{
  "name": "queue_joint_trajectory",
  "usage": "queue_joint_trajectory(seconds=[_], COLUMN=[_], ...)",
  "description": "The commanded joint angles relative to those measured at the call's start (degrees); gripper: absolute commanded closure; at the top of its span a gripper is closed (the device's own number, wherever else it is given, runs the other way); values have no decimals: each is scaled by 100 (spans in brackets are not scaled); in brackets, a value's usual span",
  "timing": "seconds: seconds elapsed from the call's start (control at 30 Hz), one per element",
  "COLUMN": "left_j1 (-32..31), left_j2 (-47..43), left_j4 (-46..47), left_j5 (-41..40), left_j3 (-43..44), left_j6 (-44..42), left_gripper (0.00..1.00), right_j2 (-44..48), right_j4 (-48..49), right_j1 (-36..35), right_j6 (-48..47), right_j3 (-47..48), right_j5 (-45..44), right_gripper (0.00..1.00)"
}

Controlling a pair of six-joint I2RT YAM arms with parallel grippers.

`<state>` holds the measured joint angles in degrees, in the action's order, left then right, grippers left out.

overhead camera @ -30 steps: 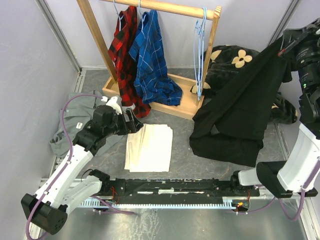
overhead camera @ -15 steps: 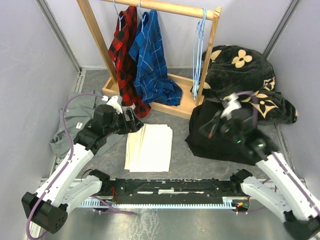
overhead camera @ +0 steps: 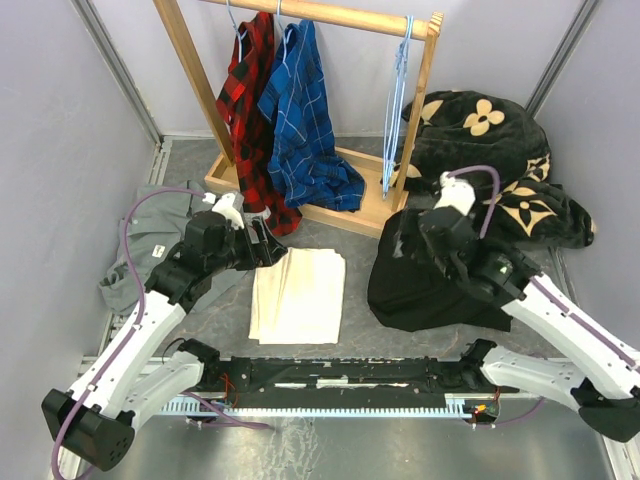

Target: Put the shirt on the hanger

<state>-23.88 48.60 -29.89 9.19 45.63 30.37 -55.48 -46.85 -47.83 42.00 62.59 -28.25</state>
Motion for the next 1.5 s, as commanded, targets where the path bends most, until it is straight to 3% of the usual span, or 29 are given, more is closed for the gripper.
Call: queue_joint_trajectory(seconds=[0.0, 0.17, 0.4, 0.6, 0.67, 0.7, 0.77, 0.87, 1.03, 1.2, 1.37, 1.47], left_j1=[-2, 2, 3, -2, -9, 1, 1, -4, 2, -2, 1, 0], left_j2=[-71, -68, -192, -242, -217, -217, -211, -202, -146, -101, -110, -124], left_j4=[162, 133, 7, -2, -3, -1, -9, -11, 39, 105, 130, 130], left_j5=[51, 73, 49, 54, 56, 54, 41, 31, 36, 69, 71, 56], left_j3=[11, 48, 57, -26, -21, -19, -11, -2, -19, -21, -22, -21], left_j6=[28, 13, -5, -2, -13, -20, -35, -57, -84, -80, -75, -74], left_gripper=[13, 13, 13, 13, 13, 13, 13, 13, 13, 13, 13, 13], right_j2=[-225, -737, -2264, -3076, -3182, -3095, -2655, -1591, -300, -441, -972, -846], right_j4=[-941, -433, -80, 397, 704, 960, 1487, 1608, 721, -211, -817, -793], right_j1=[1094, 2911, 4669, 5201, 5198, 5197, 5196, 5197, 5196, 5197, 5190, 5066], right_j6=[-749, -1569, -1893, -1834, -1848, -1764, -1597, -1570, -1647, -2108, -2327, -2151], right_j3=[292, 425, 624, 105, -119, -271, -578, -584, 490, 2604, 4259, 4018], right_j5=[-1296, -117, 1931, 3703, 4686, 5174, 5578, 5264, 3182, 1923, 2413, 3047], right_gripper=[7, 5, 2, 2, 15, 34, 64, 99, 100, 100, 100, 100])
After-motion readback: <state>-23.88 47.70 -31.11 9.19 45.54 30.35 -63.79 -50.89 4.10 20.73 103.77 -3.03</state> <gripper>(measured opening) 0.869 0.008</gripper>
